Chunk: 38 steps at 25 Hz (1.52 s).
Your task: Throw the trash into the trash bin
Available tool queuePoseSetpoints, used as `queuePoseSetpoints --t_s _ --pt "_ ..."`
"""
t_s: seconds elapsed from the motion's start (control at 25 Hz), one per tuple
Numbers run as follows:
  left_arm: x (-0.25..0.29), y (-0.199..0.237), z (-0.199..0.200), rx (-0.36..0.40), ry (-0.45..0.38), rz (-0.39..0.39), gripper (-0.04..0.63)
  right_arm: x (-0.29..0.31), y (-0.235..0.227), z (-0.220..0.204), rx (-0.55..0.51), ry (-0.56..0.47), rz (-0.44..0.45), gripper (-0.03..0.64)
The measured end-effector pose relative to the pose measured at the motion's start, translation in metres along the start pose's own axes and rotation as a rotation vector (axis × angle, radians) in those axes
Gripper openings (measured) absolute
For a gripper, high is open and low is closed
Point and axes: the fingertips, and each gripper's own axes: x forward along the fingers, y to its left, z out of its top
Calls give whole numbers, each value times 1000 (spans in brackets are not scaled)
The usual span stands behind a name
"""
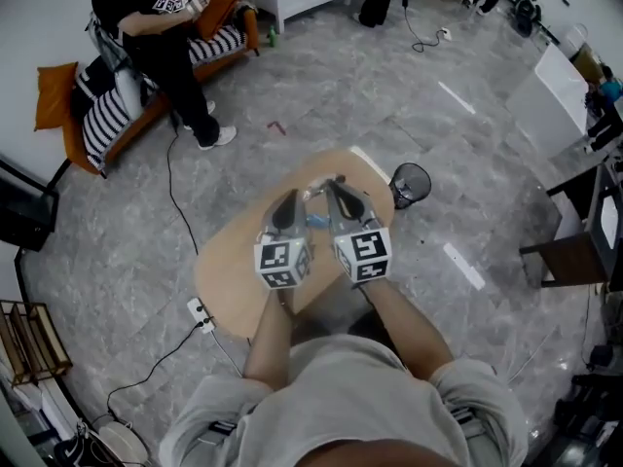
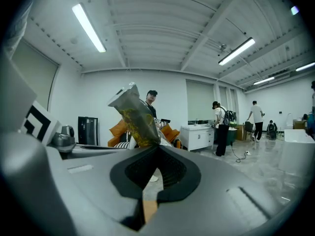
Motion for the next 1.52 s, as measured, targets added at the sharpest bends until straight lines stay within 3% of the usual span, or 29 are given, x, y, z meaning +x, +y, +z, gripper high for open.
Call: queuePoseSetpoints --t_s 0.4,0.76,1.2,1.36,1.52 --pt "79 -172 -12 28 8 -136 18 -86 -153 11 12 -53 -85 8" --pt "128 -307 -31 16 -4 -165 18 -169 -276 10 23 -77 -117 8" --pt "186 -330 -53 54 37 -125 18 -164 -358 -11 80 -87 -151 8" --pt "232 -341 -63 79 63 -141 18 -144 -397 -23 92 -61 -175 8" --pt "292 -346 -63 56 76 -161 18 -117 -440 -25 90 -41 -192 8"
